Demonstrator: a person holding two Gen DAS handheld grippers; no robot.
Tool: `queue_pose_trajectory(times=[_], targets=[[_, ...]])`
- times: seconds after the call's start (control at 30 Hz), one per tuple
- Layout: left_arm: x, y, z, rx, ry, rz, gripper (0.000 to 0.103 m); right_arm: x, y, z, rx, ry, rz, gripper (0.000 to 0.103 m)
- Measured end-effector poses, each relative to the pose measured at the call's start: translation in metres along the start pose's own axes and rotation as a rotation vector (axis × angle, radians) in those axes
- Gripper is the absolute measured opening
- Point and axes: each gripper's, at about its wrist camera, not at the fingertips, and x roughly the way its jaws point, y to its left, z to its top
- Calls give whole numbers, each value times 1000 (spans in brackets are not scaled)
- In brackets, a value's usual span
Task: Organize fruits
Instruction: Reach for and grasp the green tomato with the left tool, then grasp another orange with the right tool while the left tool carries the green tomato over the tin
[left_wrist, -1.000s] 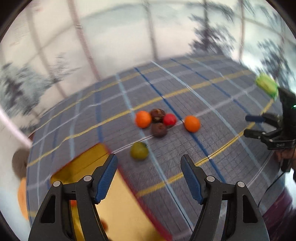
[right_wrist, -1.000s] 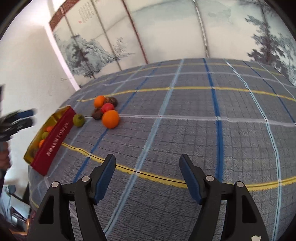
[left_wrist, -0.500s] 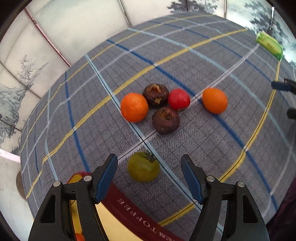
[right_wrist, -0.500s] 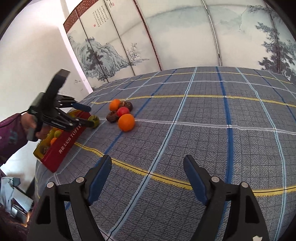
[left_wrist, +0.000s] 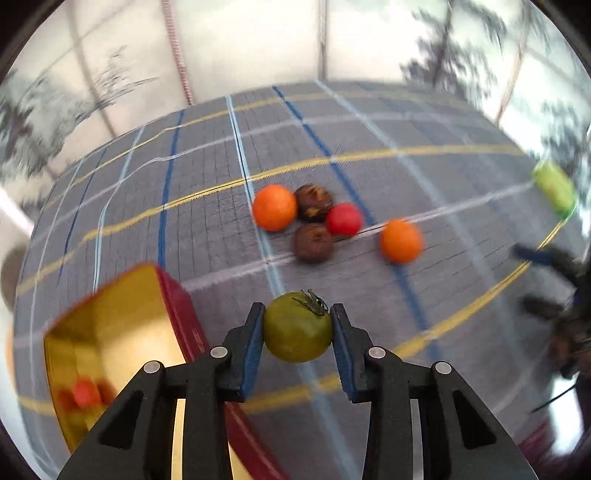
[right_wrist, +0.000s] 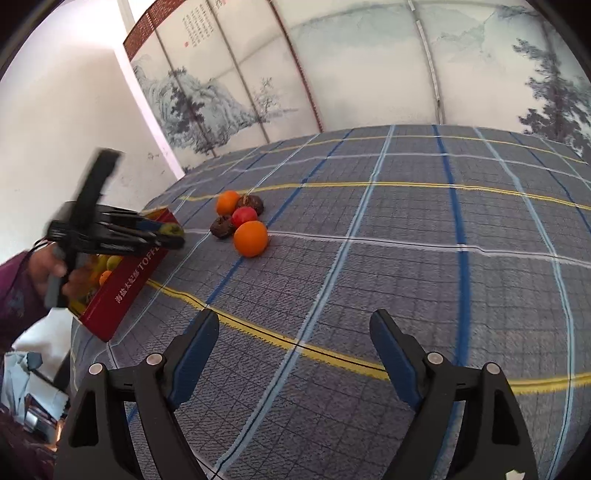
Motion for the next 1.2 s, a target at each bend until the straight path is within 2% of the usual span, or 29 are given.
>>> queue_pose_trajectory(times=[0.13,0.23,0.3,0.47,0.53,0.63,0.67,0.73,0.8,0.93,1.03,1.2], targets=[[-35,-14,-20,-97,-55,-55,37,20,26,25,-124,32,30,81],[-55,-18,-31,-143,-87,-75,37,41,40,40,-205,56,16,81],[-67,-20,-38,-150,-97,-49,37,61,44,50,-230,90,18,77],[-90,-14,-60,-185,-124,9,37,95,54,62,-280,139,8,74],[-97,-8,-67,-205,-129,19,37,107,56,64,-288,158,0,69],[-109,4,-79,-238,-140,44,37,120,59,65,-294,186,1,55],[-110,8,-82,-249,-144,51,37,125,59,64,-298,205,-15,48],[-114,17,-89,-275,-151,69,37,126,59,66,-285,207,-35,32],[-120,29,-98,-307,-158,84,37,121,56,67,-261,203,-41,31],[-124,50,-114,-348,-171,123,37,89,44,61,-192,136,-57,30],[-119,59,-122,-356,-165,157,37,65,23,52,-120,105,-106,30],[-105,68,-132,-368,-142,152,37,44,-5,37,-41,104,-158,30]])
